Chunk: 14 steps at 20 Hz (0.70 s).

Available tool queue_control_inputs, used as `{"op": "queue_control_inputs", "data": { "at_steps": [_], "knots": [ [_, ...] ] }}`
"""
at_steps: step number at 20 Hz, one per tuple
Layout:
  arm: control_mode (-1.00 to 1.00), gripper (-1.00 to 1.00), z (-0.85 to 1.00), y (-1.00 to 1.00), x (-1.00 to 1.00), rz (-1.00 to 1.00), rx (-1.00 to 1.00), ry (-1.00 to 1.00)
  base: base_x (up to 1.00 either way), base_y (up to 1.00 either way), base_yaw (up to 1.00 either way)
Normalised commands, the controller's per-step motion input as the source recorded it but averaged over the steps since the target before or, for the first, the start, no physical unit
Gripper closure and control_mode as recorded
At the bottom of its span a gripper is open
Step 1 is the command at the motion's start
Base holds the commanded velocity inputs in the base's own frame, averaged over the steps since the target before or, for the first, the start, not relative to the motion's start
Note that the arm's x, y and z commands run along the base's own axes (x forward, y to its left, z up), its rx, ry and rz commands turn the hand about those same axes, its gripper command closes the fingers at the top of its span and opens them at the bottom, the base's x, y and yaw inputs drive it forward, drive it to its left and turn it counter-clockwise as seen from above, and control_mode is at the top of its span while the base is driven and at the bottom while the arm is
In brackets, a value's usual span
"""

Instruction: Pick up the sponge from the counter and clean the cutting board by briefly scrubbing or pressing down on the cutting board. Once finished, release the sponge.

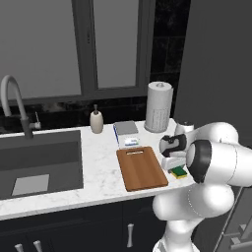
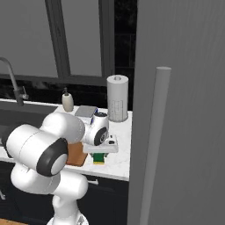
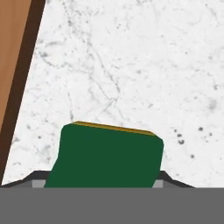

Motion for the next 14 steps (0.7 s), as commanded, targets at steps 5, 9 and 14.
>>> {"op": "queue_control_inputs", "data": {
  "at_steps": [5,9,14],
  "knots": [
    [-1.0,1.0,0.47,0.0,-0.2,-0.03,0.0,-0.02,0.0,0.0,0.0],
    [-1.0,1.0,0.77,0.27,-0.24,-0.14,0.01,-0.04,0.0,0.0,0.0],
    [-1.0,1.0,0.23,0.71,-0.03,-0.27,0.05,0.04,0.0,0.0,0.0]
  ]
}}
